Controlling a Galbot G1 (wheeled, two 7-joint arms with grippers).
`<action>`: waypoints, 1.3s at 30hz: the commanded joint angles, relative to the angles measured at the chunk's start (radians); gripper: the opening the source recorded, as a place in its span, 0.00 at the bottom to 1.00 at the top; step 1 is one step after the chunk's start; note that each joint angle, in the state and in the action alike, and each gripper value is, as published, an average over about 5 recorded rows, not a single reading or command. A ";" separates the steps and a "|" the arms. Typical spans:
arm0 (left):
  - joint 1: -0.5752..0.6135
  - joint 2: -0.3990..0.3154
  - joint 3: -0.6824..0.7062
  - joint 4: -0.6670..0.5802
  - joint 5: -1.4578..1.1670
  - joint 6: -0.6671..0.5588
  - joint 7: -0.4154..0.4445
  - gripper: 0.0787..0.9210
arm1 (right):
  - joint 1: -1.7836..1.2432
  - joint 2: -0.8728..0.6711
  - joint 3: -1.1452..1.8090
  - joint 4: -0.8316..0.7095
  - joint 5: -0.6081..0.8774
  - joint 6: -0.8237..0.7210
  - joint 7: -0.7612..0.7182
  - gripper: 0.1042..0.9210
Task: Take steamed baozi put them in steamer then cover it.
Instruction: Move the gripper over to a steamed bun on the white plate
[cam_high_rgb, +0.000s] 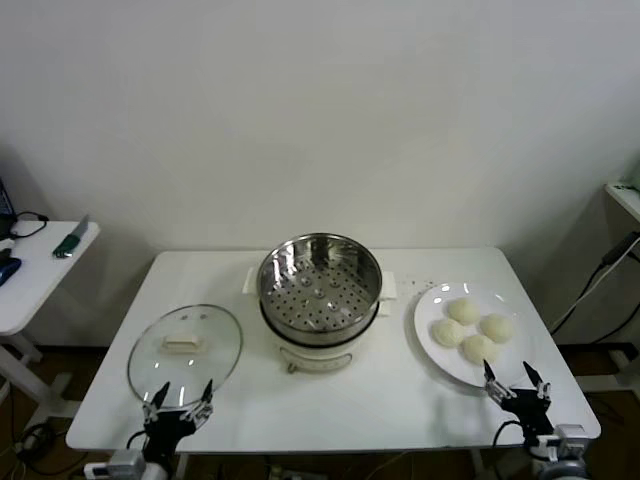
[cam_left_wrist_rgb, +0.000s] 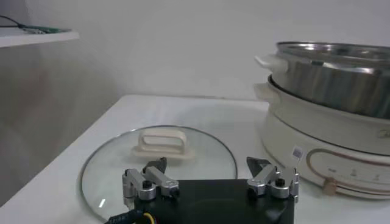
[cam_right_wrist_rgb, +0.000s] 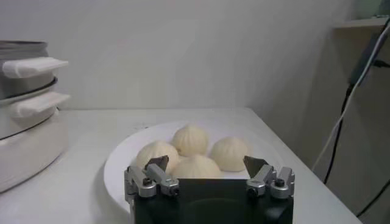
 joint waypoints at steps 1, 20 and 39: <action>-0.002 0.000 0.009 -0.004 0.002 0.003 -0.002 0.88 | 0.130 -0.114 -0.009 0.024 0.024 -0.145 0.048 0.88; -0.001 0.012 0.033 0.001 0.032 -0.005 0.000 0.88 | 0.953 -0.722 -0.722 -0.305 -0.087 -0.235 -0.400 0.88; 0.008 -0.019 0.042 0.003 0.063 -0.023 -0.001 0.88 | 2.061 -0.594 -1.970 -0.734 -0.358 0.160 -1.174 0.88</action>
